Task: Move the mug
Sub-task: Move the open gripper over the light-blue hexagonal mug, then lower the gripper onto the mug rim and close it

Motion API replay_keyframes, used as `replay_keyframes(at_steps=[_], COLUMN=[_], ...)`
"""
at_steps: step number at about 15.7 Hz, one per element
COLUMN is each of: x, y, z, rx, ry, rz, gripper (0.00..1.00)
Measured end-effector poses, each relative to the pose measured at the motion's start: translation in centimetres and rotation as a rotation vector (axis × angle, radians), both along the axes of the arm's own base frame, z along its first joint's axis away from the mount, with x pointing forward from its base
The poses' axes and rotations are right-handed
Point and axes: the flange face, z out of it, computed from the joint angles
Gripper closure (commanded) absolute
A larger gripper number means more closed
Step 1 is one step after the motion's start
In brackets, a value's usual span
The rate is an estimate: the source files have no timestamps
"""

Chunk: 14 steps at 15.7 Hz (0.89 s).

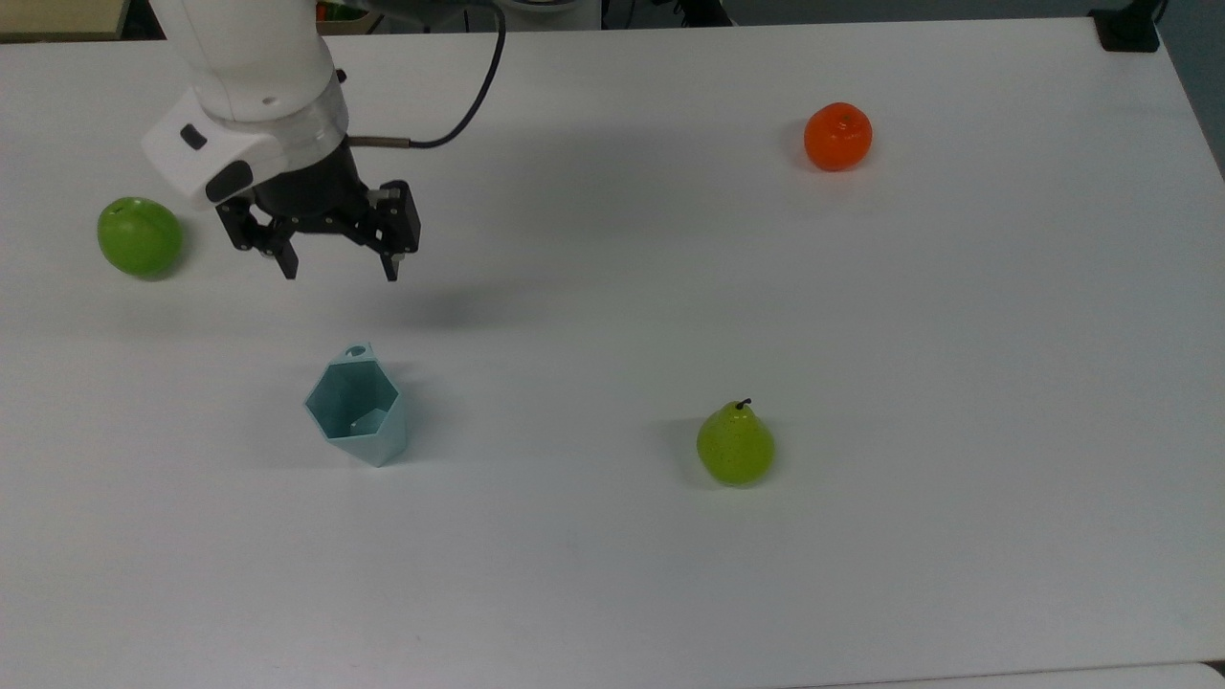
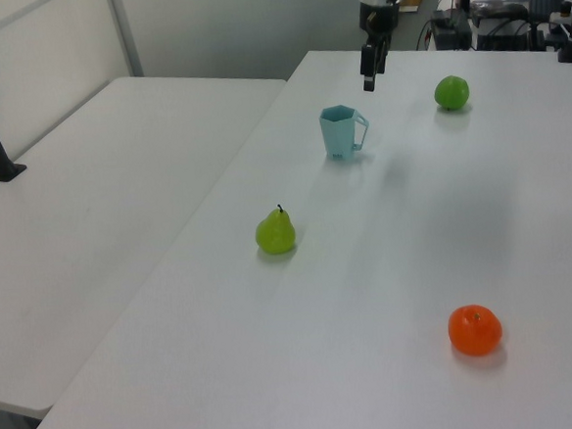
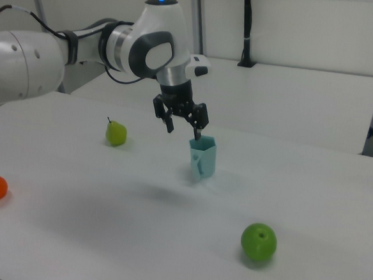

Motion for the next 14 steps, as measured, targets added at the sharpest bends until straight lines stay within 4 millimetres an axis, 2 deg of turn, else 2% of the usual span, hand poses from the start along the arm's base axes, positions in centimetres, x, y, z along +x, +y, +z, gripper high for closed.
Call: replay_keyframes(at_steps=[3,7,14], x=[0.7,1.5,1.5], y=[-0.1,-0.2,-0.3], z=[-1.8,-4.0,-8.5], rx=[-0.004,-0.012,-0.058], ry=[-0.009,-0.031,0.002], rz=[0.000,0.001,0.022], gripper=[0.27,0.27,0.28])
